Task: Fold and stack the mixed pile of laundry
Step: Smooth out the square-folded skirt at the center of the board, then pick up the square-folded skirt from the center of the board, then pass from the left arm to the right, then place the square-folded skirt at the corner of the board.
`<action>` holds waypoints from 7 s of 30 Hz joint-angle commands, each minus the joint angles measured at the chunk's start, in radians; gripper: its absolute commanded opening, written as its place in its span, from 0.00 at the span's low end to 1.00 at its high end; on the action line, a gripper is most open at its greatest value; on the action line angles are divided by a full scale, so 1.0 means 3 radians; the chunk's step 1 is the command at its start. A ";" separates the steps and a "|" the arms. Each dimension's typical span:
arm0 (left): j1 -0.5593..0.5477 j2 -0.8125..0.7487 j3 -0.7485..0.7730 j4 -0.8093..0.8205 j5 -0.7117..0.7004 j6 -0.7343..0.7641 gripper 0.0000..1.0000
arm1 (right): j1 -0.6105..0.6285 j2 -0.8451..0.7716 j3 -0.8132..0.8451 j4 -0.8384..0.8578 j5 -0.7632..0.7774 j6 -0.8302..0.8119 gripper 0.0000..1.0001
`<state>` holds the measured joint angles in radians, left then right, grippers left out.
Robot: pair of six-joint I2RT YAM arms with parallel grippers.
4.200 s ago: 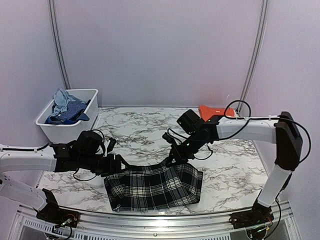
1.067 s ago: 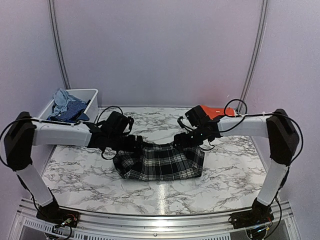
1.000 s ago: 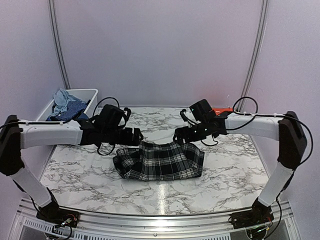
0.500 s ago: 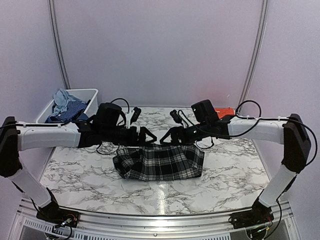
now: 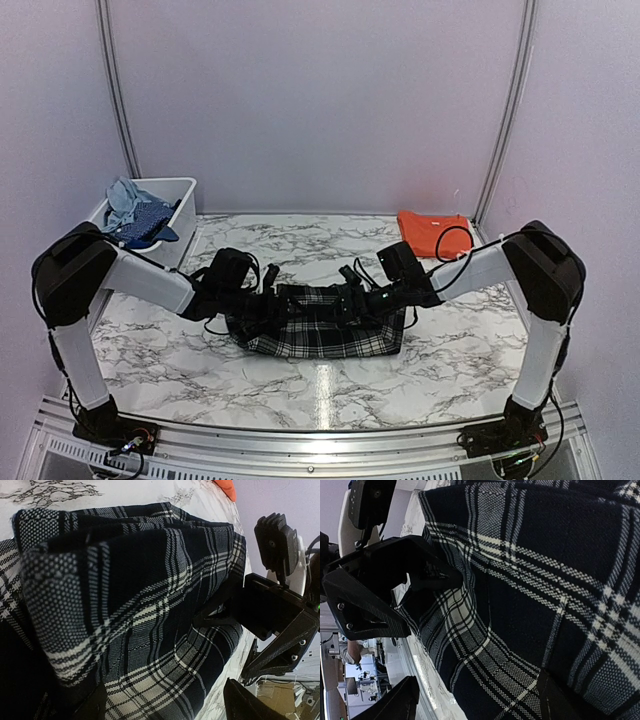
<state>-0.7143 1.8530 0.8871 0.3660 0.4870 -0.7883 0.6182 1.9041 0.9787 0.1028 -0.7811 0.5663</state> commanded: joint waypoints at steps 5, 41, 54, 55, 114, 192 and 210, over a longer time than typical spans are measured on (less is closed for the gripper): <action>0.0043 -0.0646 0.0095 -0.0907 -0.0491 0.0847 0.88 | -0.0043 -0.0684 0.0108 -0.0583 0.0236 -0.0115 0.82; -0.1636 0.0928 0.1657 -0.1537 -0.1741 0.4001 0.29 | -0.0624 -0.1491 -0.1552 -0.0258 0.0474 0.0948 0.92; -0.1395 0.0397 0.1315 -0.1040 -0.1124 0.3518 0.00 | -0.0567 -0.1115 -0.1392 -0.0843 0.0087 0.0512 0.98; -0.1384 0.0383 0.1310 -0.1030 -0.1107 0.3518 0.00 | -0.0564 -0.1165 -0.1430 -0.1027 0.0113 0.0447 0.98; -0.0937 -0.1824 -0.0684 -0.1072 -0.1608 0.0938 0.56 | -0.0266 -0.0743 -0.0020 -0.1183 0.1310 -0.0021 0.00; -0.0488 -0.1422 -0.0252 -0.1936 -0.1639 0.1438 0.99 | -0.2194 0.1423 0.3894 -0.2640 0.3123 -0.2241 0.51; -0.0410 -0.1298 -0.0071 -0.1959 -0.1672 0.1407 0.99 | -0.2326 0.0721 0.3701 -0.2665 0.2718 -0.2015 0.83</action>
<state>-0.8497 1.4601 0.8257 -0.2001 -0.0086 -0.3740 -0.0727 2.1933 2.1204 -0.7120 0.2699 -0.0814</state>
